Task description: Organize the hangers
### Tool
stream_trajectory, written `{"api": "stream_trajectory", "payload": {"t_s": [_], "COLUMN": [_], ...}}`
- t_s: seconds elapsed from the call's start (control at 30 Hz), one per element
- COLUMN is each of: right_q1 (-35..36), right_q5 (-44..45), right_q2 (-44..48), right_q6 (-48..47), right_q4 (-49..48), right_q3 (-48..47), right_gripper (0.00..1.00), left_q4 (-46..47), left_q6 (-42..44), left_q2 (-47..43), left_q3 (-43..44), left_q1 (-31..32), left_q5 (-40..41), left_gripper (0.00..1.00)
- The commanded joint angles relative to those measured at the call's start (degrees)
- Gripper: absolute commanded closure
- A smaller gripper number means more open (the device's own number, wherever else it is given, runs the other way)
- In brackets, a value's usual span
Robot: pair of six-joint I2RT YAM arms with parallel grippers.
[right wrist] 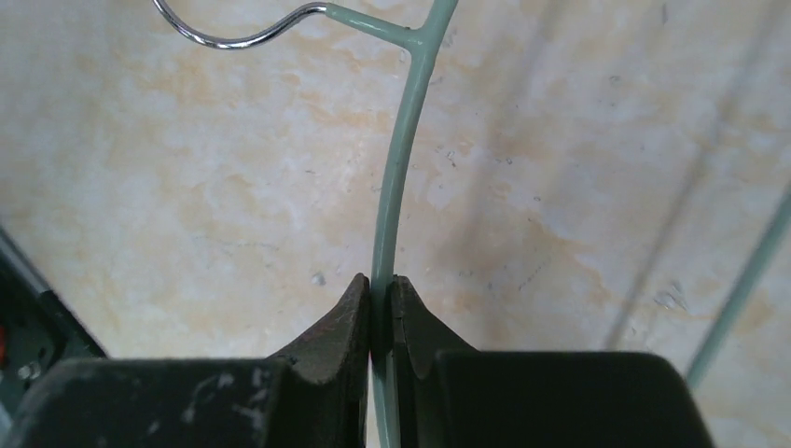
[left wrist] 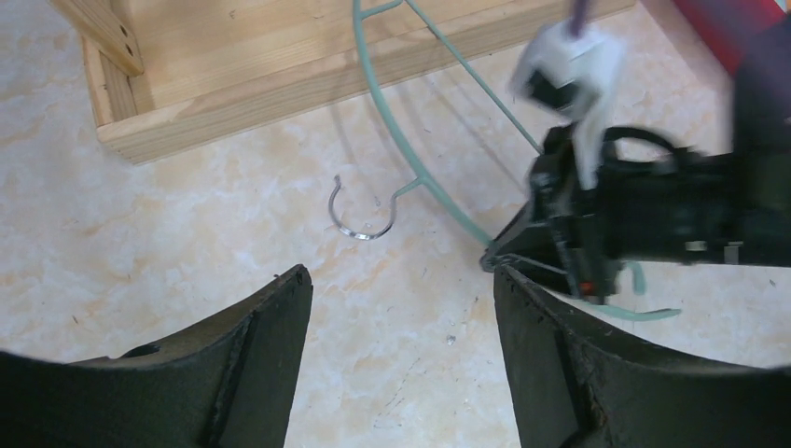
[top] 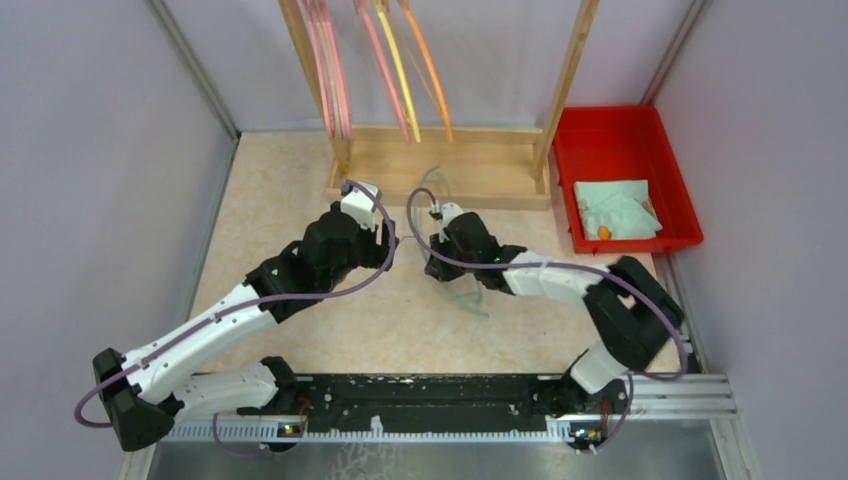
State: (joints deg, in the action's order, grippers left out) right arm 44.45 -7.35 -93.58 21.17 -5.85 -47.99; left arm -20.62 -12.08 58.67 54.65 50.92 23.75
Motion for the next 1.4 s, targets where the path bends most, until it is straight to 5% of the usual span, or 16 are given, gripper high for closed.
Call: {"api": "stream_trajectory", "payload": {"t_s": [0.0,0.27,0.73,1.1,1.37], "right_q1": [-1.92,-15.3,-26.06,-28.91,-28.89], "right_q5": [0.78,-9.26,-23.41,-25.96,-24.15], "right_q2": [16.8,32.08,35.51,35.17,38.97], "right_q6": [-1.37,-1.34,1.36,-3.13,-3.96], "right_q4": [3.98,12.58,19.65,31.46,33.08], "right_q3": [1.14,-1.16,-15.28,-29.26,-25.34], "right_gripper": [0.97,0.99,0.99,0.99,0.99], "left_q4": [1.27,1.63,1.46,3.27,4.69], "left_q6": [0.47,1.03,1.53,1.83,1.89], "left_q2": [-0.62,-0.57,0.51,2.52,3.99], "left_q3": [1.11,1.85,2.05,0.47,-0.01], "left_q1": [0.13,0.19,0.15,0.17,0.17], "left_q5": [-0.29,-1.78,-1.54,-1.96,-3.38], "left_gripper": [0.24,0.25,0.25,0.25,0.25]}}
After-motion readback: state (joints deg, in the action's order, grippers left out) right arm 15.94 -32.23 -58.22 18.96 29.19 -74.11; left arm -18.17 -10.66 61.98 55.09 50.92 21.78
